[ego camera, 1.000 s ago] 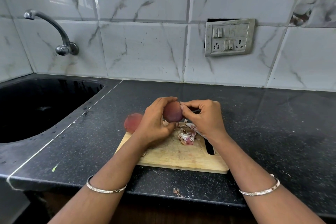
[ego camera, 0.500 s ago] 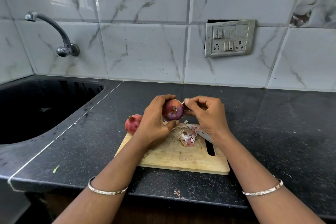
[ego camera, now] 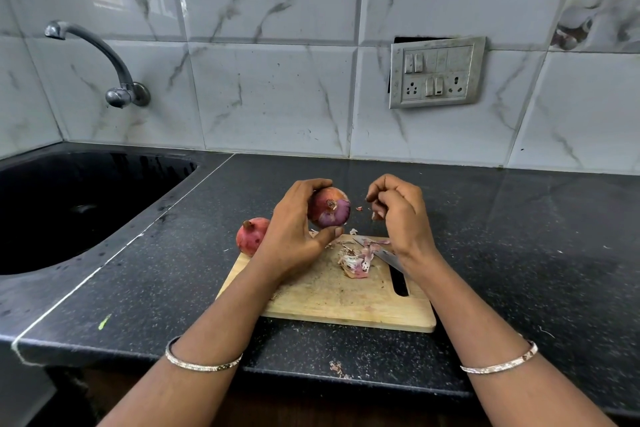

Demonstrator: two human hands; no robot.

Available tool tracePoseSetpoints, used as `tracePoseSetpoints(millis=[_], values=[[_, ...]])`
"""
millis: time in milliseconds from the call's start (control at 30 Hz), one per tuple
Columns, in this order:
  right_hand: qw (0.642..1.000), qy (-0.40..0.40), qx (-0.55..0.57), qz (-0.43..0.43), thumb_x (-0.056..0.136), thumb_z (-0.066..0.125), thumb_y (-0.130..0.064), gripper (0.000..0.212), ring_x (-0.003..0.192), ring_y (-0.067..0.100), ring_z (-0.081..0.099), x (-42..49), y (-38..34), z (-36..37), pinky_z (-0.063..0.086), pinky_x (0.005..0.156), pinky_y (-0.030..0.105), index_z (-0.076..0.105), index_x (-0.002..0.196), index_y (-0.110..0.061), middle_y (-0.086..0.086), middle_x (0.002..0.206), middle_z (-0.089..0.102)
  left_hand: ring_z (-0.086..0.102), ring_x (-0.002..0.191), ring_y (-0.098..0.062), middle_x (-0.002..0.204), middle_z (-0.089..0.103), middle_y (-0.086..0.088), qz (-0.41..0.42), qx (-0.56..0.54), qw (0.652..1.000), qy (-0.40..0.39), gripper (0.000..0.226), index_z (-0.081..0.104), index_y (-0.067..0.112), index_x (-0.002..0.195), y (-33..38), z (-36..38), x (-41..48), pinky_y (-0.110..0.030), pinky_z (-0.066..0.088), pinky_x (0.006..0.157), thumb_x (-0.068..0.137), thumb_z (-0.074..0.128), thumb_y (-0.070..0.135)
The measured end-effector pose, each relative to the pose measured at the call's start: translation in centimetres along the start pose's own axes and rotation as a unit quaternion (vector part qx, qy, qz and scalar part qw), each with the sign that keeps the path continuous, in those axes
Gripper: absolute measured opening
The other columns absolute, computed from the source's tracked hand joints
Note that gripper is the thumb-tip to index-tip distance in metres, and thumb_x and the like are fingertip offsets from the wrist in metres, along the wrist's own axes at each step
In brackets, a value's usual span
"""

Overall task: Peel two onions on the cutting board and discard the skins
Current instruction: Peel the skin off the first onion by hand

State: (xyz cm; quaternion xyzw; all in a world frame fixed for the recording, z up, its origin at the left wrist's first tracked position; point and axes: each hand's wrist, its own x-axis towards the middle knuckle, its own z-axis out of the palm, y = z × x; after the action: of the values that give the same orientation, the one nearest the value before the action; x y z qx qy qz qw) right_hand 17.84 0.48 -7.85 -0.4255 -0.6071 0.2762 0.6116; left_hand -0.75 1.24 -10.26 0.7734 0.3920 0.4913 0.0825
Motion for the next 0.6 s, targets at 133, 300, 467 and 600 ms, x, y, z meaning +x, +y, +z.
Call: tracePoseSetpoints(millis=[133, 300, 467, 600], values=[[0.999, -0.003, -0.017, -0.031, 0.105, 0.037, -0.005, 0.027, 0.062, 0.009, 0.042, 0.02, 0.21, 0.12, 0.038, 0.06, 0.023, 0.059, 0.093, -0.016, -0.001, 0.068, 0.047, 0.057, 0.112, -0.013, 0.128, 0.055, 0.002, -0.004, -0.002, 1.0, 0.003, 0.072, 0.053, 0.014, 0.137, 0.1, -0.03, 0.02, -0.039, 0.055, 0.094, 0.074, 0.081, 0.033], [0.996, -0.025, -0.072, -0.051, 0.109, 0.045, -0.019, 0.017, 0.068, 0.008, 0.059, -0.12, 0.15, 0.11, 0.049, 0.071, 0.034, 0.06, 0.103, -0.017, -0.007, 0.07, 0.061, 0.058, 0.114, -0.016, 0.127, 0.054, 0.003, -0.007, -0.012, 1.0, -0.001, 0.073, 0.052, 0.014, 0.137, 0.09, 0.07, -0.03, -0.042, 0.056, 0.095, 0.074, 0.081, 0.034], [0.988, -0.034, -0.13, -0.073, 0.091, 0.064, -0.001, 0.023, 0.095, 0.002, 0.065, -0.11, -0.02, 0.14, 0.054, 0.08, 0.021, 0.073, 0.101, -0.02, -0.01, 0.103, 0.071, 0.057, 0.114, -0.011, 0.126, 0.053, 0.005, -0.01, -0.022, 1.0, 0.0, 0.072, 0.053, 0.014, 0.137, 0.28, 0.01, -0.04, -0.043, 0.058, 0.092, 0.073, 0.081, 0.033], [0.979, -0.043, -0.147, -0.138, 0.089, 0.076, -0.015, 0.015, 0.093, 0.001, 0.069, -0.16, -0.1, 0.27, 0.054, 0.081, 0.017, 0.078, 0.104, -0.019, -0.01, 0.1, 0.075, 0.058, 0.112, -0.008, 0.127, 0.057, 0.003, -0.006, -0.032, 0.999, 0.006, 0.071, 0.053, 0.013, 0.137, 0.29, -0.07, -0.07, -0.039, 0.057, 0.093, 0.073, 0.08, 0.027]])
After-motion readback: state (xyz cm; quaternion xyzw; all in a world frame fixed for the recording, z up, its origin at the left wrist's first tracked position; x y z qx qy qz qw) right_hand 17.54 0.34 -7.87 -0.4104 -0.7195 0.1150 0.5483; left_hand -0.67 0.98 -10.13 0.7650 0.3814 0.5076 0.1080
